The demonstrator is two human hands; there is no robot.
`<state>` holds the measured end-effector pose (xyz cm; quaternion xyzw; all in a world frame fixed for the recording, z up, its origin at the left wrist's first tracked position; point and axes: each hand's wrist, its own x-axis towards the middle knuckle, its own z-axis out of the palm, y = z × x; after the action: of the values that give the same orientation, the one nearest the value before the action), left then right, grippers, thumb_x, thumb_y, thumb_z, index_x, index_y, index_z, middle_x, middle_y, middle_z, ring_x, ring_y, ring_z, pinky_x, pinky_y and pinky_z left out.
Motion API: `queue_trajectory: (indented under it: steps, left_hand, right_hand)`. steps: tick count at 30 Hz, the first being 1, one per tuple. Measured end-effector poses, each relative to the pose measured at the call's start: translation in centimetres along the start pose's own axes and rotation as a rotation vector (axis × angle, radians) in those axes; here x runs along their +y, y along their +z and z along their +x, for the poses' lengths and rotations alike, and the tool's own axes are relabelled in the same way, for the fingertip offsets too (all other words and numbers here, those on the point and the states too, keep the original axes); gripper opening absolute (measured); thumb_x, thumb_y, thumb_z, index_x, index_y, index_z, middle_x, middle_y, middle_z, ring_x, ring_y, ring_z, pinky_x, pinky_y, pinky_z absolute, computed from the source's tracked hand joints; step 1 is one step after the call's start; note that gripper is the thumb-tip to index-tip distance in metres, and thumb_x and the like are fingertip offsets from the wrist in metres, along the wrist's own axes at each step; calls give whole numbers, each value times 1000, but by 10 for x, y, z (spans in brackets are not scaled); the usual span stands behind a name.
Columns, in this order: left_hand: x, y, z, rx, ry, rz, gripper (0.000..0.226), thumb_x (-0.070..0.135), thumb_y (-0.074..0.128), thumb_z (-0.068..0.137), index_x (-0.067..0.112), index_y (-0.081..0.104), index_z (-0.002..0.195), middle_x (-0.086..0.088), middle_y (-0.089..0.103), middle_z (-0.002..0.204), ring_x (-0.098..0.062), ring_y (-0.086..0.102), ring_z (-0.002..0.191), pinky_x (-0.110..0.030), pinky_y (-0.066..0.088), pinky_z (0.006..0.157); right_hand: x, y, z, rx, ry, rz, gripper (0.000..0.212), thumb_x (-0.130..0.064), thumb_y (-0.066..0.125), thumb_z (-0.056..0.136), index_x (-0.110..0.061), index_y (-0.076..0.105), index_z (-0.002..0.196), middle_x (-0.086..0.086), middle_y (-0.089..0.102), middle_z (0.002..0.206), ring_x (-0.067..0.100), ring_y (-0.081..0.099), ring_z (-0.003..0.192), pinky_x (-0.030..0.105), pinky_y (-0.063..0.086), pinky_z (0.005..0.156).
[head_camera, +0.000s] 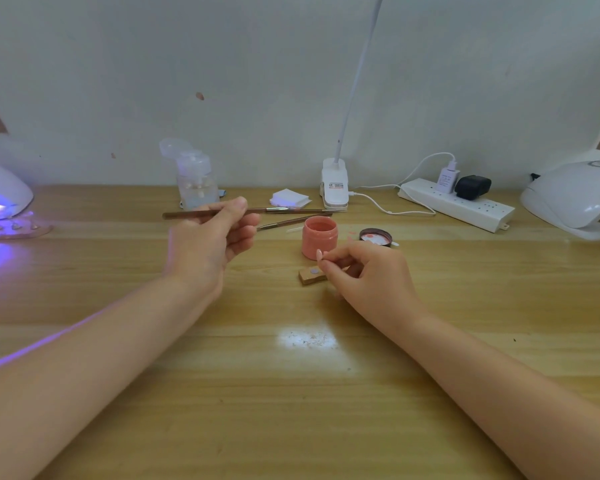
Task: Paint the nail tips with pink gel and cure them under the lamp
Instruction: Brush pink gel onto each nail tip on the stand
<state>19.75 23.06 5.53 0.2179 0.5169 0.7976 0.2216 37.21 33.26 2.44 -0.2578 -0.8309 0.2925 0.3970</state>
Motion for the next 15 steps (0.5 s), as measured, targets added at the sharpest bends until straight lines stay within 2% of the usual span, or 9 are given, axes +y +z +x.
queue_trajectory:
  steps: [4, 8, 10, 15]
  left_hand:
    - [-2, -8, -29, -133, 169, 187, 20, 8, 68, 89, 15, 67, 70, -7, 73, 68, -14, 66, 56, -23, 54, 55]
    - [-7, -12, -47, -256, 262, 278, 3, 15, 60, 86, 15, 63, 87, -8, 74, 74, -19, 69, 64, -25, 56, 61]
    - [-10, -12, -53, -305, 259, 293, 15, 17, 56, 84, 16, 63, 97, -7, 75, 78, -20, 70, 67, -24, 56, 62]
    - [-15, -10, -64, -373, 320, 392, 14, 17, 57, 85, 21, 68, 91, 1, 75, 83, -11, 71, 73, -17, 55, 67]
  right_hand:
    - [-1, -1, -1, 3, 1, 1, 6, -20, 74, 83, -16, 75, 78, -15, 65, 65, 9, 62, 59, 31, 48, 84]
    - [0, -1, -1, 7, 6, 3, 5, -21, 74, 83, -17, 75, 80, -13, 66, 66, 10, 61, 59, 29, 52, 70]
    - [1, -1, 0, 13, 4, -5, 4, -21, 74, 83, -19, 75, 80, -13, 65, 66, 12, 61, 60, 30, 53, 66]
    - [3, -1, 0, 19, -8, -19, 2, -20, 73, 83, -20, 75, 81, -13, 66, 66, 11, 62, 59, 25, 50, 63]
